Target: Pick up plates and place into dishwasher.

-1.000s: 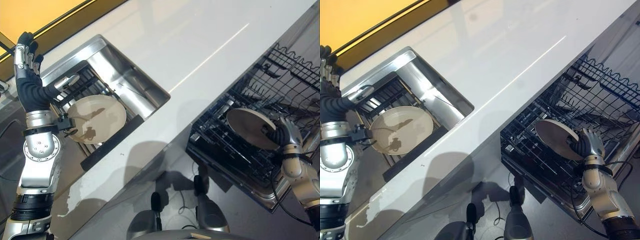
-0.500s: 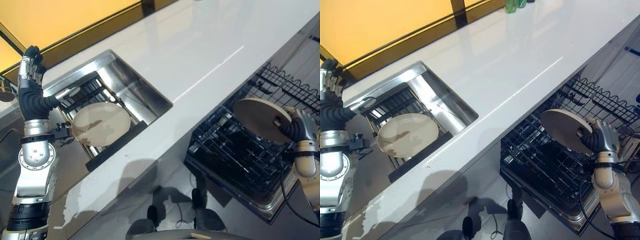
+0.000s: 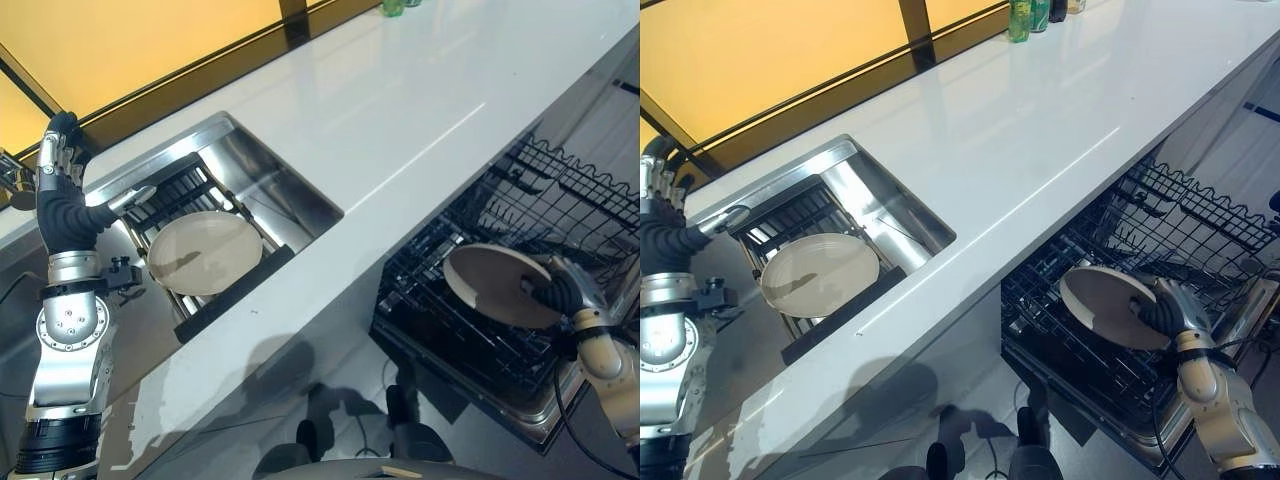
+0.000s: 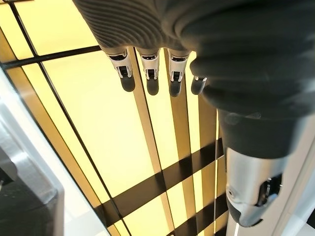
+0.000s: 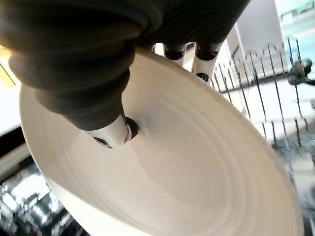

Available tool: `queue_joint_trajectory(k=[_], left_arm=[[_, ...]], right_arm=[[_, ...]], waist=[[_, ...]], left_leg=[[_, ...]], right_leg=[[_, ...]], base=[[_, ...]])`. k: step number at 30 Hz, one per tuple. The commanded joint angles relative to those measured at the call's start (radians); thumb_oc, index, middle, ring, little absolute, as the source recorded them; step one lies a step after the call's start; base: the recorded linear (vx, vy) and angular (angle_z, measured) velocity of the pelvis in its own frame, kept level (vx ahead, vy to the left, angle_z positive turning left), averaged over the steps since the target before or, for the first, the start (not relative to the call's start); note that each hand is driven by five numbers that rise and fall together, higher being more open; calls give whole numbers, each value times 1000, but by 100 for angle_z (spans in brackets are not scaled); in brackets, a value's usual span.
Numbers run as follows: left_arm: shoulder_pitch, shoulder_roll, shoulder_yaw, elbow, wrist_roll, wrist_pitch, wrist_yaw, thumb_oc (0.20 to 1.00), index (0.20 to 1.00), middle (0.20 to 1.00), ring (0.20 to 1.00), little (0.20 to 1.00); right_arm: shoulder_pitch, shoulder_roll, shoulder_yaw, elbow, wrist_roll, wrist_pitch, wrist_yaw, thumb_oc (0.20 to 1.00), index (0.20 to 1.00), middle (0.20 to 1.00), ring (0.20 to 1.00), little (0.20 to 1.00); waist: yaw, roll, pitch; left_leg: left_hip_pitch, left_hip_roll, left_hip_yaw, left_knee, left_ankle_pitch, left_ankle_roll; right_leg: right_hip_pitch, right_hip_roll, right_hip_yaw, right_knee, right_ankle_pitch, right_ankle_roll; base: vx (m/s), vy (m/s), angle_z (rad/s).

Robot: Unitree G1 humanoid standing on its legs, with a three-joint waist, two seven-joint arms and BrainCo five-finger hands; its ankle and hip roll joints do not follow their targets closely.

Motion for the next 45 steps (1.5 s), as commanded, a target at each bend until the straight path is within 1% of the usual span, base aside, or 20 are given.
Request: queue_joint_trajectory(k=[1,5,7,10,12,16,19,24,28,32,36,37,38,45], left_arm=[[-1,32,9,27,-3,-39,1,1000,1000,1000,1000,1000],[-10,19,-21,19,7,-36,20,1000,1000,1000,1000,1000],[-20,17,-45,7,11,-28,41,1000,1000,1000,1000,1000],[-59,17,-89,10,16,-28,82,1000,1000,1000,1000,1000],[-83,23,-113,15,15,-30,106,1000,1000,1000,1000,1000],[-129,36,-155,17,11,-32,145,1000,1000,1000,1000,1000],[-154,48,-178,15,9,-34,170,1000,1000,1000,1000,1000],[-173,67,-187,17,4,-33,183,1000,1000,1000,1000,1000],[-180,72,-178,15,2,-18,175,1000,1000,1000,1000,1000],[-182,66,-172,26,11,-17,163,1000,1000,1000,1000,1000],[-174,62,-160,23,14,-12,145,1000,1000,1000,1000,1000],[-173,62,-156,22,14,-9,140,1000,1000,1000,1000,1000],[-173,63,-155,19,13,-2,137,1000,1000,1000,1000,1000],[-149,61,-137,19,19,-2,116,1000,1000,1000,1000,1000]], right_arm=[[-6,-19,68,-13,15,-34,36,200,200,200,200,200],[-16,9,180,44,-32,-22,68,200,200,200,200,200],[-26,17,241,86,-34,-21,65,200,200,200,200,200],[-63,38,327,175,-33,-32,34,200,200,200,200,200],[-88,52,364,223,-26,-29,17,200,200,200,200,200],[-134,91,433,309,-19,2,-26,200,200,200,200,200],[-150,104,461,337,-4,16,-45,200,200,200,200,200],[-152,125,465,344,16,26,-82,200,200,200,200,200],[-145,139,457,342,8,26,-81,200,200,200,200,200],[-134,152,451,346,6,26,-82,200,200,200,200,200],[-120,170,439,351,10,45,-98,200,200,200,200,200],[-117,175,434,352,12,51,-106,548,548,548,548,548],[-115,179,431,352,15,54,-116,1000,1000,1000,1000,1000],[-93,195,374,321,29,91,-177,1000,1000,1000,1000,1000]], waist=[[20,-30,-58],[23,-21,-46],[23,-12,-33],[22,6,-7],[20,15,7],[22,28,37],[22,30,52],[22,23,56],[24,15,45],[23,10,35],[26,3,23],[26,2,19],[27,1,17],[25,-10,0]], left_leg=[[-121,-34,-38,61,22,-1],[-136,-38,-49,69,25,-4],[-145,-41,-54,71,28,-5],[-166,-47,-63,74,36,-6],[-177,-50,-68,74,40,-7],[-203,-60,-76,79,46,-5],[-216,-63,-75,81,48,-3],[-220,-66,-76,82,47,1],[-212,-67,-75,79,46,3],[-197,-65,-74,73,45,4],[-181,-64,-75,64,42,5],[-176,-62,-74,60,41,6],[-172,-61,-74,59,41,6],[-154,-57,-73,55,36,8]], right_leg=[[-7,5,-51,188,-222,20],[-19,3,-48,194,-226,19],[-26,0,-44,196,-227,18],[-44,-8,-38,197,-225,18],[-55,-12,-37,198,-222,19],[-80,-23,-34,198,-213,24],[-91,-28,-36,198,-208,25],[-93,-27,-35,197,-204,25],[-81,-23,-37,189,-203,25],[-66,-18,-37,182,-203,21],[-47,-15,-37,171,-203,20],[-43,-14,-37,168,-202,20],[-40,-14,-38,166,-202,20],[-22,-8,-37,161,-199,20]], base=[[38,5,1],[-5,9,0],[-40,61,-1],[-98,70,-1],[-112,50,2],[-101,35,2],[-104,14,8],[-35,-8,5],[-4,-3,1],[6,-3,1],[18,-14,3],[0,0,0],[0,0,0],[15,-26,4]])
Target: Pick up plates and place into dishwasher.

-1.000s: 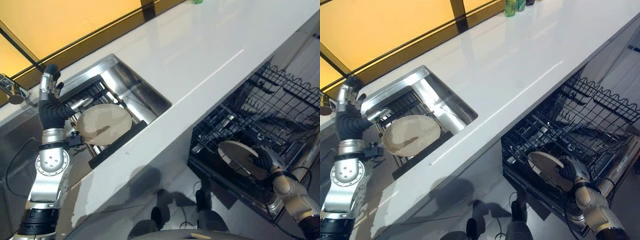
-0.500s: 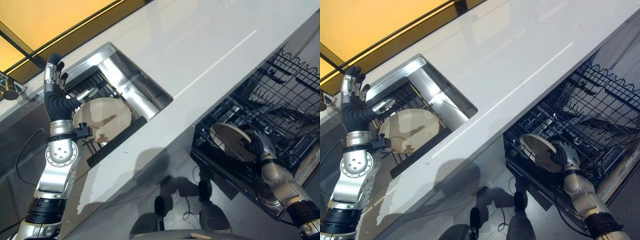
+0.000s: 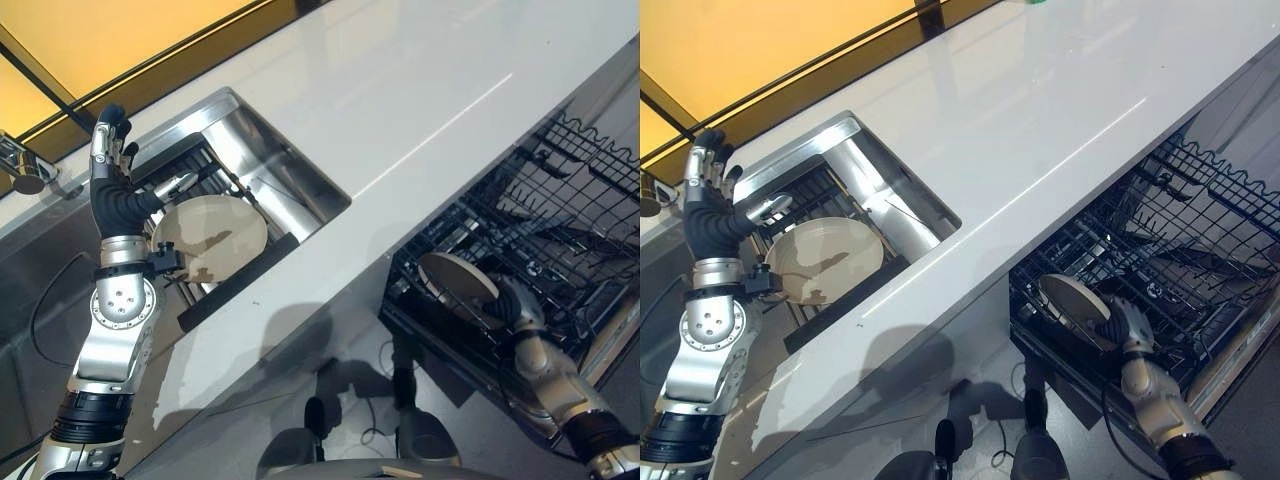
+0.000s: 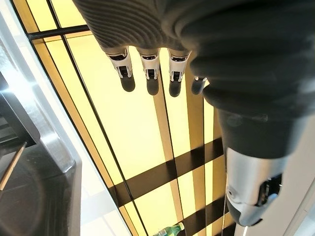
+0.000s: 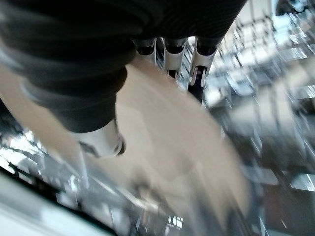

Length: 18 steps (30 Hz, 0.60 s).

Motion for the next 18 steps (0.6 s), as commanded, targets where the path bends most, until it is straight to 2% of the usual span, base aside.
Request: queue_joint_trajectory(k=[1,13,18], left_arm=[[-15,75,64,16,17,-33,-20,1000,1000,1000,1000,1000],[74,114,133,49,13,26,-122,1000,1000,1000,1000,1000],[103,121,163,82,-4,29,-160,1000,1000,1000,1000,1000]], right_arm=[[103,44,78,-21,20,1,-16,1000,1000,1000,1000,1000],[197,-22,-117,-236,32,53,-31,1000,1000,1000,1000,1000],[221,-52,-185,-329,16,61,5,1000,1000,1000,1000,1000]], waist=[[25,-49,-63],[11,-62,-108],[3,-63,-130]], left_leg=[[-98,-46,-21,28,30,14],[-55,-29,-8,6,26,15],[-38,-23,-3,-3,28,10]], right_leg=[[-3,0,1,158,-193,19],[31,26,8,152,-203,15],[47,42,8,154,-216,8]], base=[[21,-37,6],[20,-40,1],[10,-26,-1]])
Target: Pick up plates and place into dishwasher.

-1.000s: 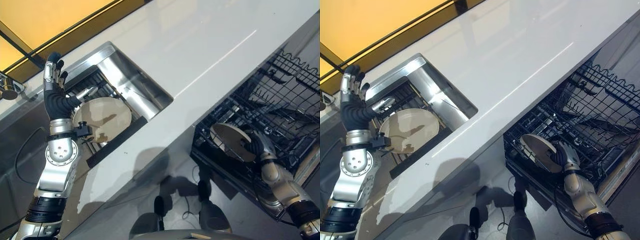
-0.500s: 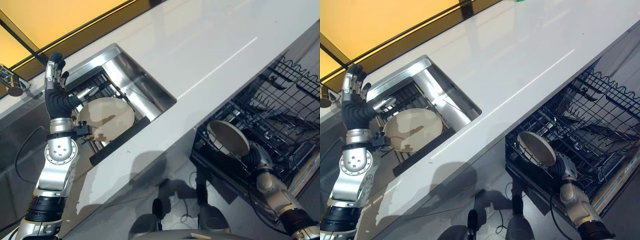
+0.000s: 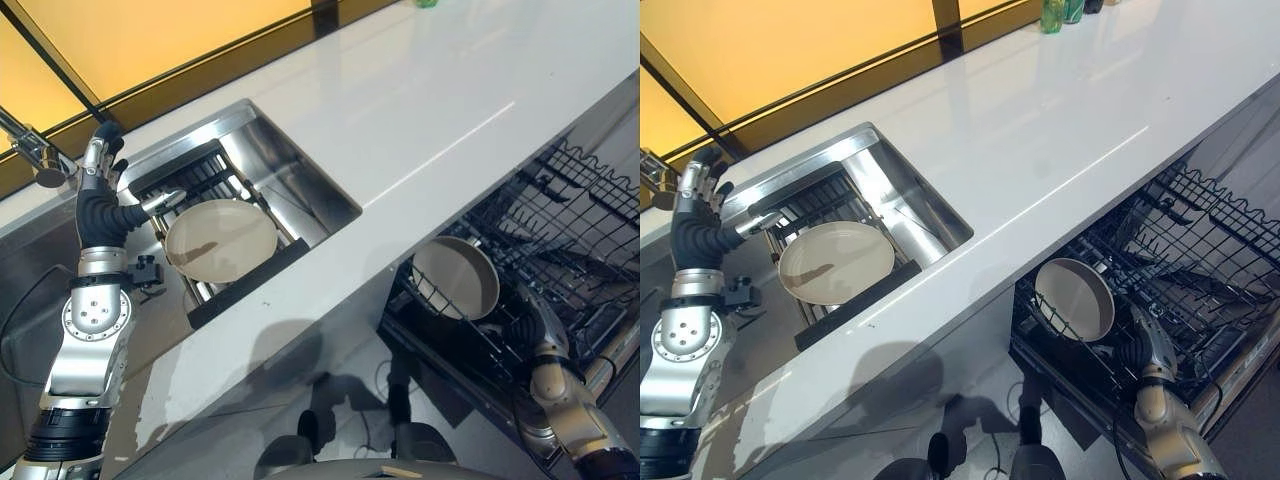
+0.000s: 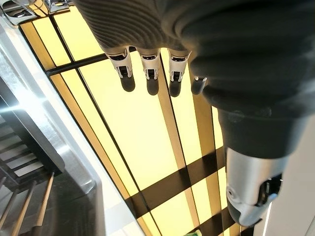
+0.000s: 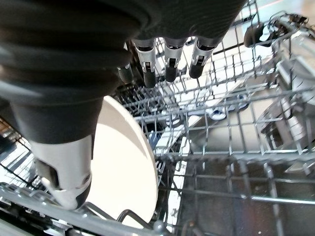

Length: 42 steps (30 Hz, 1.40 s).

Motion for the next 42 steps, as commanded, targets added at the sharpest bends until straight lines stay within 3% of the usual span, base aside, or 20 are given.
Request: queue_joint_trajectory(k=[1,5,9,12,15,17,21,25,29,37,42], left_arm=[[15,71,53,57,2,-24,-22,1000,1000,1000,1000,1000],[43,66,67,79,43,-11,-68,1000,1000,1000,1000,1000],[60,93,60,125,61,44,-135,1000,1000,1000,1000,1000],[72,104,57,173,47,58,-159,1000,1000,1000,1000,1000],[94,105,60,192,43,64,-176,1000,1000,1000,1000,1000],[133,97,79,197,41,62,-197,1000,1000,1000,1000,1000],[140,87,81,220,32,82,-218,1000,1000,1000,1000,1000],[67,77,3,273,50,121,-196,1000,1000,1000,1000,1000],[9,72,-62,318,82,144,-187,1000,1000,1000,1000,1000],[-66,109,-115,402,144,205,-218,1000,1000,1000,1000,1000],[-62,136,-104,433,202,199,-219,1000,1000,1000,1000,1000]], right_arm=[[30,-65,-37,-108,5,-8,14,1000,1000,1000,1000,1000],[38,-80,-66,-146,3,-4,23,1000,1000,1000,1000,1000],[35,-117,-103,-185,26,4,28,1000,1000,1000,1000,1000],[31,-153,-137,-218,66,-21,3,1000,1000,1000,1000,1000],[9,-175,-171,-270,163,-99,-88,1000,1000,1000,1000,1000],[-9,-160,-205,-326,210,-190,-168,1000,1000,1000,1000,1000],[-19,-147,-269,-403,250,-387,-199,1000,1000,1000,1000,1000],[-89,-158,-274,-468,259,-493,-233,1000,1000,1000,1000,1000],[-161,-138,-237,-491,299,-543,-250,1000,1000,1000,1000,1000],[-203,-130,-176,-512,302,-498,-219,1000,1000,1000,1000,1000],[-190,-137,-175,-517,322,-458,-194,1000,1000,1000,1000,1000]], waist=[[-13,-26,-87],[-11,-28,-100],[-10,-29,-104],[-11,-35,-98],[2,-41,-80],[17,-32,-83],[16,-20,-93],[5,-6,-111],[14,-14,-135],[26,-37,-170],[26,-36,-166]], left_leg=[[-86,-30,-1,16,29,9],[-76,-23,1,16,31,3],[-81,-15,4,48,25,-8],[-103,-15,-2,138,1,-12],[-145,-44,-50,236,-34,5],[-139,-48,-84,180,-8,15],[-146,-46,-69,117,30,8],[-117,-51,-57,65,36,6],[-98,-66,-61,59,28,18],[-79,-85,-47,70,4,47],[-74,-90,-41,76,-9,57]], right_leg=[[7,38,10,155,-209,7],[19,52,7,157,-219,-3],[25,61,-1,166,-225,-13],[22,57,-3,182,-225,-23],[22,58,20,203,-219,-33],[25,73,40,207,-225,-32],[41,65,58,194,-237,-19],[35,38,43,181,-240,-5],[23,22,23,178,-225,6],[21,17,19,189,-216,15],[16,5,25,192,-211,24]], base=[[18,-35,-1],[10,-45,-2],[-4,-33,0],[0,0,0],[44,27,-10],[106,120,-35],[80,206,-30],[31,282,-6],[2,164,7],[90,89,13],[107,65,2]])
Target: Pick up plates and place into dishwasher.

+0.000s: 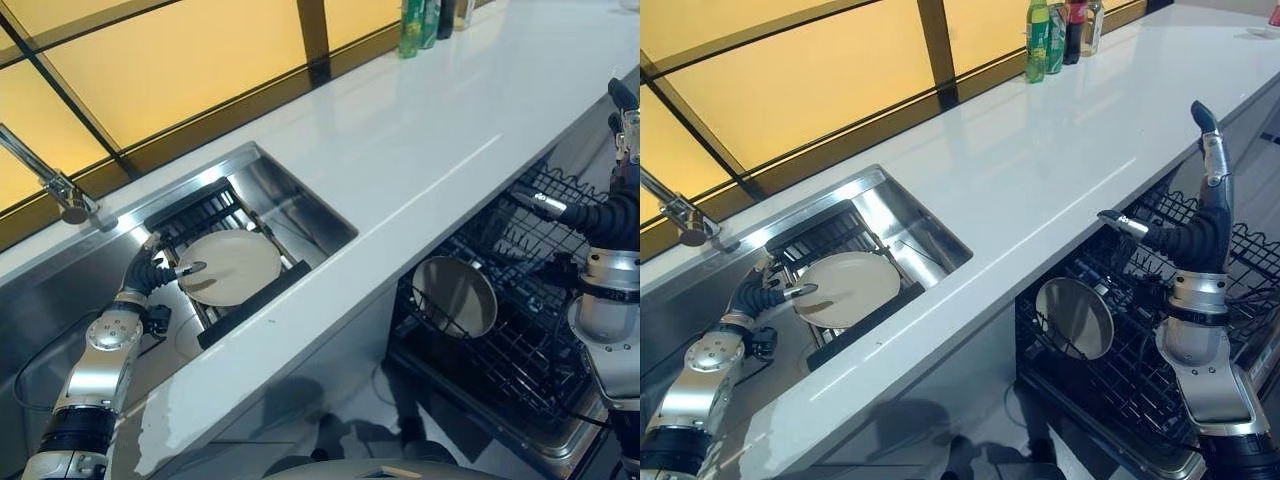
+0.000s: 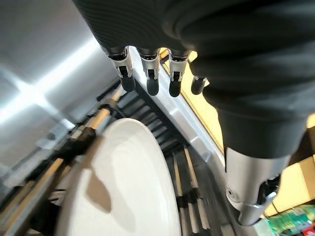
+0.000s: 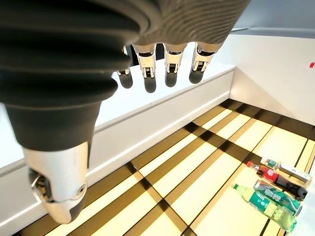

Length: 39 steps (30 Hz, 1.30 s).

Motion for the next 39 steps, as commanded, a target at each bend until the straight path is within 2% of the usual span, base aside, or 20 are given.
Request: queue_joint_trajectory(k=[1,4,7,10,12,17,24,28,30,32,33,36,39], left_arm=[[-40,145,9,10,81,-31,0,1000,1000,1000,1000,1000],[-8,188,33,-13,98,-26,-69,1000,1000,1000,1000,1000],[47,215,77,-80,-53,20,-248,1000,1000,1000,1000,1000],[100,261,117,-152,-132,9,-328,1000,1000,1000,1000,1000],[105,294,132,-191,-141,-15,-348,1000,1000,1000,1000,1000],[123,370,167,-255,-47,-94,-395,1000,1000,1000,1000,1000],[132,411,152,-343,59,-138,-432,1000,1000,1000,1000,1000],[146,423,135,-350,193,-200,-344,1000,1000,1000,1000,1000],[183,438,154,-346,445,-266,-203,1000,1000,1000,1000,1000],[217,459,165,-325,440,-324,-98,1000,1000,1000,1000,1000],[237,450,190,-348,455,-339,-73,1000,1000,1000,1000,1000],[298,426,214,-357,549,-441,30,1000,1000,1000,1000,1000],[283,415,159,-355,576,-460,71,1000,1000,1000,1000,1000]], right_arm=[[13,-28,5,-70,33,10,12,1000,1000,1000,1000,1000],[25,-50,-13,-76,53,24,26,1000,1000,1000,1000,1000],[40,-61,-37,-82,71,35,37,1000,1000,1000,1000,1000],[58,-69,-50,-96,81,51,36,1000,1000,1000,1000,1000],[62,-75,-48,-97,91,50,38,1000,1000,1000,1000,1000],[73,-98,-63,-84,117,45,43,1000,1000,1000,1000,1000],[90,-121,-80,-69,153,50,45,1000,1000,1000,1000,1000],[97,-141,-77,-67,163,55,38,1000,1000,1000,1000,1000],[117,-139,-85,-62,165,38,38,1000,1000,1000,1000,1000],[130,-147,-86,-62,173,28,31,1000,1000,1000,1000,1000],[141,-150,-95,-61,180,21,30,1000,1000,1000,1000,1000],[170,-141,-106,-61,177,1,25,1000,1000,1000,1000,1000],[156,-146,-78,-52,164,4,-4,1000,1000,1000,1000,1000]], waist=[[18,-72,-70],[20,-68,-59],[27,-61,-53],[35,-53,-56],[39,-50,-59],[50,-48,-60],[59,-50,-60],[63,-54,-54],[66,-56,-50],[66,-60,-44],[68,-63,-41],[72,-70,-32],[71,-73,-18]], left_leg=[[-115,-72,-2,48,36,41],[-117,-75,-2,45,34,44],[-116,-76,-1,39,34,46],[-112,-80,-1,37,34,50],[-114,-82,-2,39,33,51],[-123,-86,-10,52,32,51],[-127,-84,-24,50,39,43],[-133,-84,-30,52,41,40],[-137,-83,-32,53,41,39],[-142,-83,-32,55,40,38],[-144,-81,-30,55,39,38],[-147,-79,-28,57,31,38],[-157,-79,-26,60,40,38]], right_leg=[[19,5,-12,106,-147,13],[9,-4,-8,106,-143,21],[8,-10,-9,100,-139,26],[11,-15,-16,98,-138,31],[11,-17,-21,98,-139,31],[9,-19,-36,105,-141,29],[13,-21,-56,104,-143,29],[9,-24,-64,105,-142,31],[6,-26,-64,104,-140,33],[-1,-27,-64,105,-139,34],[-1,-27,-64,103,-139,34],[-5,-27,-64,105,-146,35],[-17,-28,-62,108,-134,36]], base=[[50,61,-2],[16,53,-3],[6,37,-2],[0,0,0],[5,15,8],[3,7,13],[14,8,14],[16,18,11],[6,12,2],[0,0,0],[0,0,0],[10,-3,1],[-29,6,1]])
